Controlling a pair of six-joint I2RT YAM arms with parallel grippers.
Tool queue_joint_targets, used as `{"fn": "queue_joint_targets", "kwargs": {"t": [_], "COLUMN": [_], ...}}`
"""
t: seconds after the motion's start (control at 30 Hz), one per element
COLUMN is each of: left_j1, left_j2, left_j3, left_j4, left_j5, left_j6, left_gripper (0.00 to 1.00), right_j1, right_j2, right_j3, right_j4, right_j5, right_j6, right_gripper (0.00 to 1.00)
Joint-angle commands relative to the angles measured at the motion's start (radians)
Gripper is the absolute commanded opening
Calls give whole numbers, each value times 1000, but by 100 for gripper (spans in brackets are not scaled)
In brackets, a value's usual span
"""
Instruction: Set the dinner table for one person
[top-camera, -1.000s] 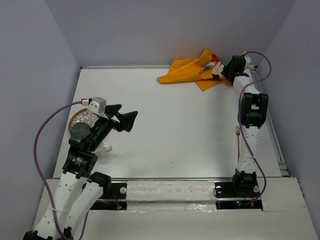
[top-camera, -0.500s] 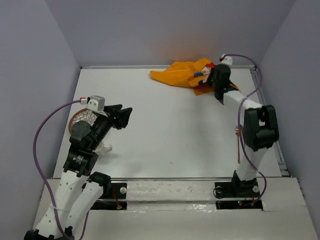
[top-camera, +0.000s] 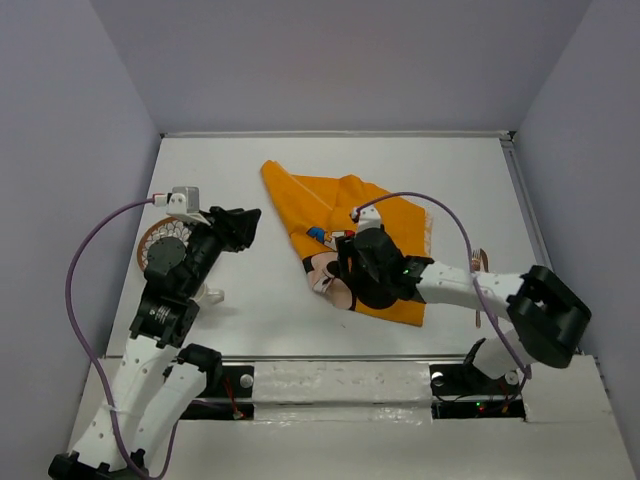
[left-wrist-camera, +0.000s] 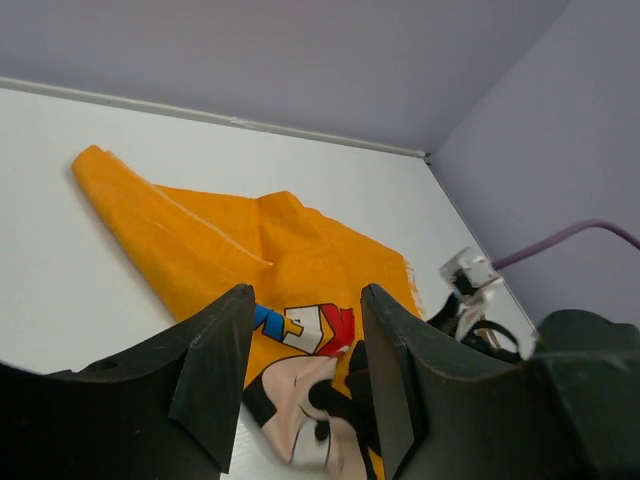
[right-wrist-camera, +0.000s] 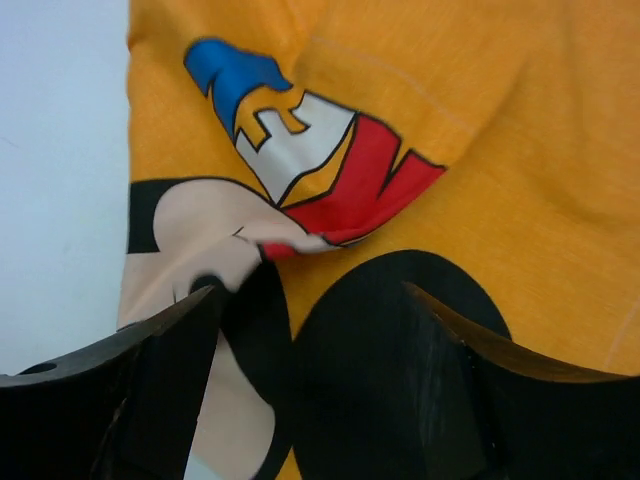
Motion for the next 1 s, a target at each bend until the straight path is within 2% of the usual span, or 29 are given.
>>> {"fn": "queue_joint_targets", "kwargs": {"t": [0.0, 0.07, 0.13, 0.17, 0.2, 0.23, 0.3, 0.37, 0.4, 0.47, 0.5, 0.57, 0.67, 0.8, 0.97], "left_j1": [-9, -46, -99, -179, -231, -286, -441, -506, -540, -566, -578, -610, -634, -632, -635], "left_j2": [48, 85, 168, 201, 268, 304, 440, 545, 650, 758, 859, 948, 1134, 1290, 1407], "left_j3": [-5, 3, 18, 41, 55, 69, 133, 187, 245, 337, 372, 466, 575, 704, 837], "left_j4": [72, 78, 76, 76, 78, 80, 84, 77, 66, 50, 41, 18, -3, -61, -112], "left_j5": [-31, -37, -81, -110, -145, -252, -345, -428, -458, -488, -500, -533, -584, -600, -593], "left_j6": [-53, -48, -44, -40, -39, -33, -1, 31, 67, 108, 127, 180, 249, 300, 341], "left_gripper": [57, 55, 54, 53, 53, 52, 51, 51, 51, 51, 51, 52, 54, 55, 57], "right_j1": [-16, -16, -37, -81, -108, -134, -206, -244, -281, -310, -319, -356, -415, -438, -438], "right_j2": [-286, -385, -423, -448, -456, -465, -489, -505, -523, -549, -566, -613, -660, -710, -773], "right_j3": [-62, -79, -105, -116, -127, -141, -188, -214, -242, -267, -292, -319, -362, -406, -419], "right_j4": [-63, -95, -150, -164, -185, -189, -189, -187, -187, -189, -189, -193, -199, -201, -201], "right_j5": [55, 84, 130, 130, 126, 104, 80, 35, 11, -15, -20, -35, -95, -152, -178], "right_j6": [59, 73, 108, 127, 168, 187, 229, 251, 272, 285, 291, 302, 323, 351, 348], "right_gripper": [74, 69, 58, 52, 37, 31, 14, 13, 13, 18, 23, 34, 41, 41, 43]}}
